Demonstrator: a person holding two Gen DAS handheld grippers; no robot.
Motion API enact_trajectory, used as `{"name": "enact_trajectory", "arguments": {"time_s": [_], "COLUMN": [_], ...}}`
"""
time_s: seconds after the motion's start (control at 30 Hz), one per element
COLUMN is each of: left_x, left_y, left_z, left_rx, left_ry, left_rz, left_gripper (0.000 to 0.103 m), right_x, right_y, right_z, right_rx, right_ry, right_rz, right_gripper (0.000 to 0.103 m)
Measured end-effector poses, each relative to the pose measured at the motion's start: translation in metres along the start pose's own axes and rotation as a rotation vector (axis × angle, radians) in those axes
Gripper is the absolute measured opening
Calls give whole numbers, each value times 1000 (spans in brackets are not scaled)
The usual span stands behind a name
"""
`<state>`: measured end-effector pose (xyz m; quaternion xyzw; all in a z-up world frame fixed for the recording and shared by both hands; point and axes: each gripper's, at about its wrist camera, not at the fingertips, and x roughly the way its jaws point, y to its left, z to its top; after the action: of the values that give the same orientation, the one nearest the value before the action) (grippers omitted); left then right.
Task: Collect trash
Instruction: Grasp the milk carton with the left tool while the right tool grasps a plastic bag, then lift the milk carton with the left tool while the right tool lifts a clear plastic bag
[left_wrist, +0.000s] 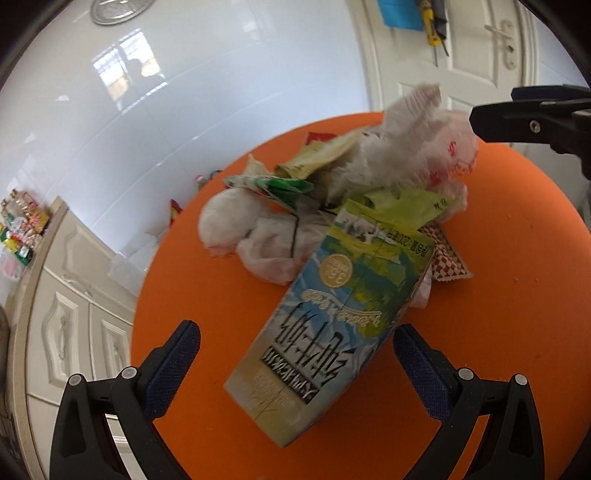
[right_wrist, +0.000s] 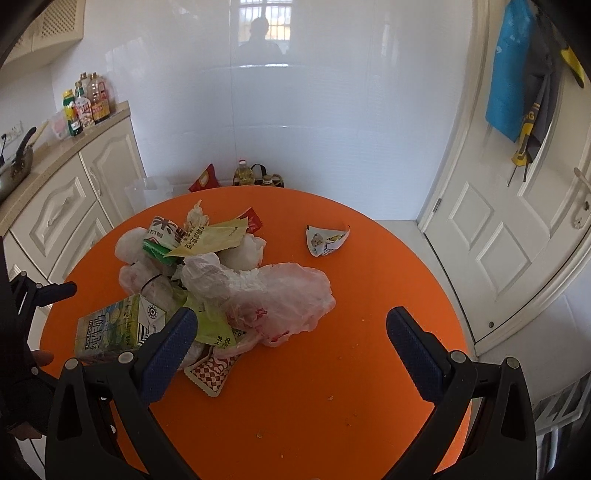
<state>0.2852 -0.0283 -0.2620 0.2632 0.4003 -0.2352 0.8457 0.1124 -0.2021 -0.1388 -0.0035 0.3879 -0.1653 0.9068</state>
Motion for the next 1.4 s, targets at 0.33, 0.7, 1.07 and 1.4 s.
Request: {"name": "enact_trajectory", "arguments": {"time_s": [0.33, 0.7, 1.07, 1.4], "left_x": [20, 7, -2, -17], "left_y": [2, -17, -18, -24], "left_z": [2, -4, -21, -38], "left_rx": [-114, -151, -342, -434], "left_ry": [11, 59, 50, 93], "left_rz": [-132, -66, -127, -77], "left_gripper": [73, 68, 45, 53], "right_x": [13, 50, 71, 30], "right_y": [-14, -7, -26, -59], "right_z": [-9, 13, 4, -39], "right_rx": [19, -42, -10, -48], "right_ry": [32, 48, 94, 95], "right_rz": [67, 196, 367, 356], "right_gripper": [103, 103, 44, 79]}}
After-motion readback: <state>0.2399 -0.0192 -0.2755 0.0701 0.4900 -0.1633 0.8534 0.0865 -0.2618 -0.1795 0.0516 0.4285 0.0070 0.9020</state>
